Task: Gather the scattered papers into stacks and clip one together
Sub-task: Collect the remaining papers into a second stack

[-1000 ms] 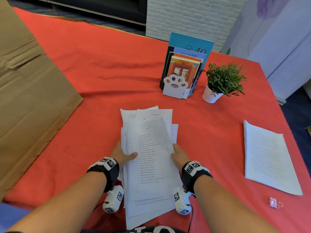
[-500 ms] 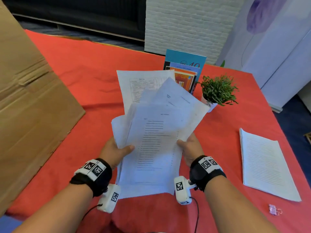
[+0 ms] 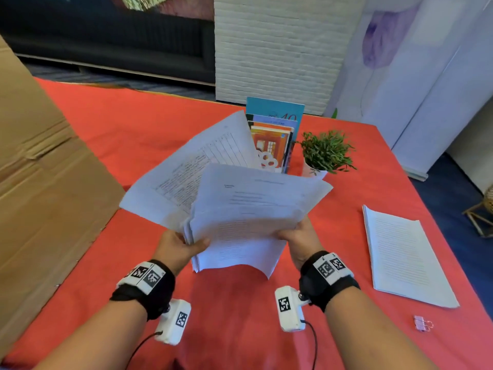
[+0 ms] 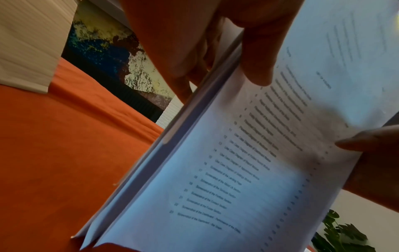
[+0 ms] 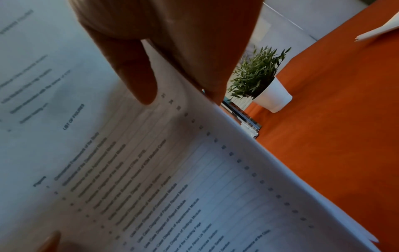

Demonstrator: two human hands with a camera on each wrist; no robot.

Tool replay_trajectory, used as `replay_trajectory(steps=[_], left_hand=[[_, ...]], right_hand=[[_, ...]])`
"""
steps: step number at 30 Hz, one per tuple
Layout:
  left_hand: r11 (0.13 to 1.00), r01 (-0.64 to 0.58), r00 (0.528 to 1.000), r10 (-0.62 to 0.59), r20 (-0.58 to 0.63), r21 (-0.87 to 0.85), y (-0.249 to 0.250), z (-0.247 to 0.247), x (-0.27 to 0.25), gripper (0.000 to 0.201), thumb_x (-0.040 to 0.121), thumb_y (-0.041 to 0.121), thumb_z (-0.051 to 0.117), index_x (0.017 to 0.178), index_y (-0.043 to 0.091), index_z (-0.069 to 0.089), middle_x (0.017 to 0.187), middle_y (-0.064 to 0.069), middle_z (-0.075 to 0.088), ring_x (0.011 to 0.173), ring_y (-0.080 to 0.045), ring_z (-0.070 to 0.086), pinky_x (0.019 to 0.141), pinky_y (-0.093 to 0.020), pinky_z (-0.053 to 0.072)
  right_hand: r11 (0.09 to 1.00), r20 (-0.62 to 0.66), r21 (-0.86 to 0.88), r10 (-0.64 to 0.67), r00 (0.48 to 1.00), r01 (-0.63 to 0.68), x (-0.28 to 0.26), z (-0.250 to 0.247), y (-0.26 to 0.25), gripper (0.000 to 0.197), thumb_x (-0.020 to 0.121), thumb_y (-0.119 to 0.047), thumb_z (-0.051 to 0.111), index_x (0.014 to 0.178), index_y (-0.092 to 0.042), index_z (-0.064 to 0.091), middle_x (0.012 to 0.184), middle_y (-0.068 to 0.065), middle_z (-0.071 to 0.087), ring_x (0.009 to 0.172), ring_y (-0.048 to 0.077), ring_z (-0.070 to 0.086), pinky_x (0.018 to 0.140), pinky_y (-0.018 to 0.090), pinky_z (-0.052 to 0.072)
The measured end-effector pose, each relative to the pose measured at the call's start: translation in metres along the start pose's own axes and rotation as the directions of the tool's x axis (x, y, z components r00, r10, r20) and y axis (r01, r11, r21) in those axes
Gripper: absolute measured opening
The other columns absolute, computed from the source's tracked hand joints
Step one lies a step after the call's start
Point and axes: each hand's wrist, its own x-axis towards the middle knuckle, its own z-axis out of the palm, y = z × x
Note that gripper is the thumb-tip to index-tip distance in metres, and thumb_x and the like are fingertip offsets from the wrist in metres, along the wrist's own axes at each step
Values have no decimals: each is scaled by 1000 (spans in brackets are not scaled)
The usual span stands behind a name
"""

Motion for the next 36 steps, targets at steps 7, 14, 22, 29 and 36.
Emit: replay_trajectory(steps=[7,14,22,29,36], left_hand=[[989,-131,988,136,75,-68,18,11,-5,55,50,14,81,100,29,64,95,5,73,96,-21,66,90,-44,52],[969,-158,980,177,86,-191,27,17,-3,58,45,13,81,99,25,62,94,-2,70,87,-18,65,87,-46,52],[927,-288,955,295,-5,-240,48,28,-9,31,60,27,80,83,36,62,74,15,69,67,-2,62,63,-18,52],[958,-201,979,205,-1,-203,34,24,-2,40,57,3,73,80,34,64,69,15,68,64,-2,60,68,-29,49],[955,-165,983,180,36,-247,33,25,1,46,46,6,78,81,33,65,75,10,71,74,-12,62,71,-31,52]], right_hand=[[985,-125,-170,20,992,-41,-3,-10,0,65,48,7,48,104,-25,56,93,-1,62,89,12,55,65,25,45],[985,-78,-164,35,996,-48,-4,9,-3,71,42,9,43,104,-22,63,96,4,63,90,19,57,72,31,48],[525,147,-705,-549,822,477,-1,18,-23,76,61,16,34,127,-13,57,124,13,50,115,-6,43,103,15,38],[-59,308,-939,-581,753,338,-11,41,-31,69,62,-5,41,127,-23,59,138,-4,54,136,22,39,106,58,25],[-240,607,-794,-255,753,559,-19,93,-25,83,69,-3,46,148,-10,23,158,6,23,147,25,16,114,64,8]])
